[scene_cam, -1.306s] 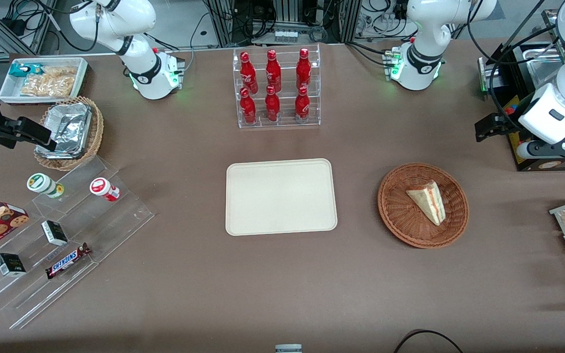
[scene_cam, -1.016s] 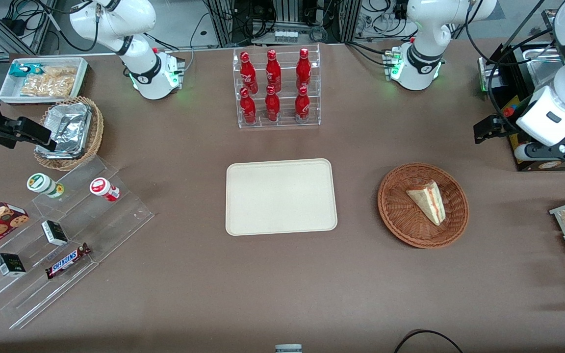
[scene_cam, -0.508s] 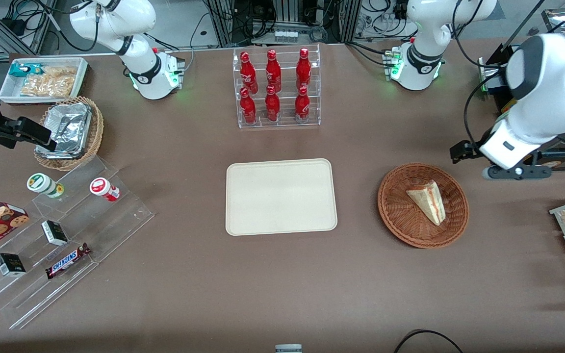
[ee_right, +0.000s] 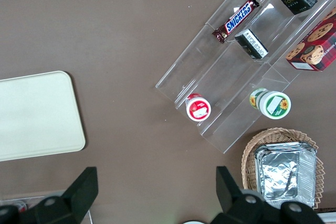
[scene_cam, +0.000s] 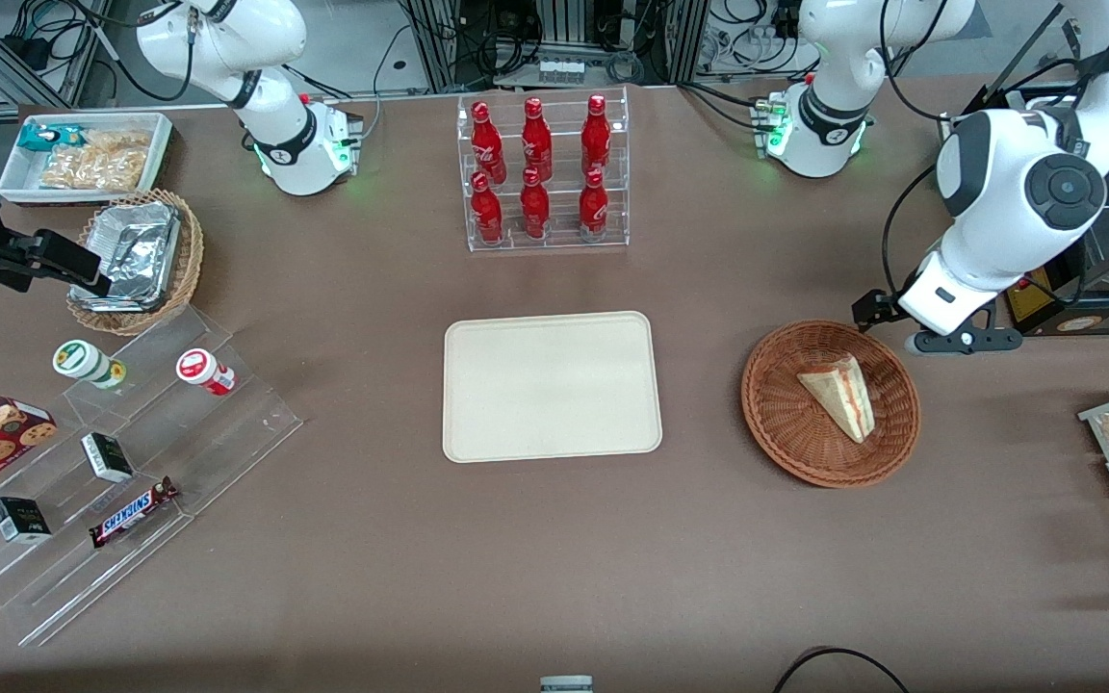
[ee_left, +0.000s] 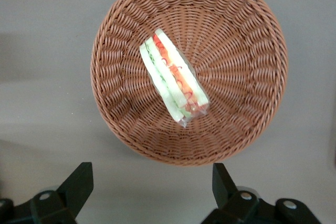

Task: Place sandwich from basket to tray
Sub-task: 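Move the left gripper over the sandwich in the wicker basket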

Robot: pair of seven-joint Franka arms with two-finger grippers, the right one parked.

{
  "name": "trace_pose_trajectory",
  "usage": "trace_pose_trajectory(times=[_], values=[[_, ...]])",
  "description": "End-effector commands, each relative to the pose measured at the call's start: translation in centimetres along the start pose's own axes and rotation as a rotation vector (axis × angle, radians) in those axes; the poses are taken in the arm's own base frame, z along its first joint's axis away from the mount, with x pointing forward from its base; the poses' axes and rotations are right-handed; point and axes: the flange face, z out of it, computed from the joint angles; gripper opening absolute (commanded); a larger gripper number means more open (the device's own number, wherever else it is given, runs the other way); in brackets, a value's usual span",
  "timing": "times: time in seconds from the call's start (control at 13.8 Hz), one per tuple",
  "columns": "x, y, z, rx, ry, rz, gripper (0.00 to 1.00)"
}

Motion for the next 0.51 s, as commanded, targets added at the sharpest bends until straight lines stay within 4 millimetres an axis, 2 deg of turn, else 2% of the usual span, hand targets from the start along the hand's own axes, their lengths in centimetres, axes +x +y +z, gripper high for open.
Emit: trace_pose_trajectory(times=[0.0, 0.22, 0.44], values=[[0.2, 1.3, 1.6, -0.007, 0.020, -0.118, 1.00], [1.0, 1.7, 3.6, -0.017, 0.025, -0.332, 1.00], [1.7, 2.4, 5.5, -0.031, 0.035, -0.475, 1.00]])
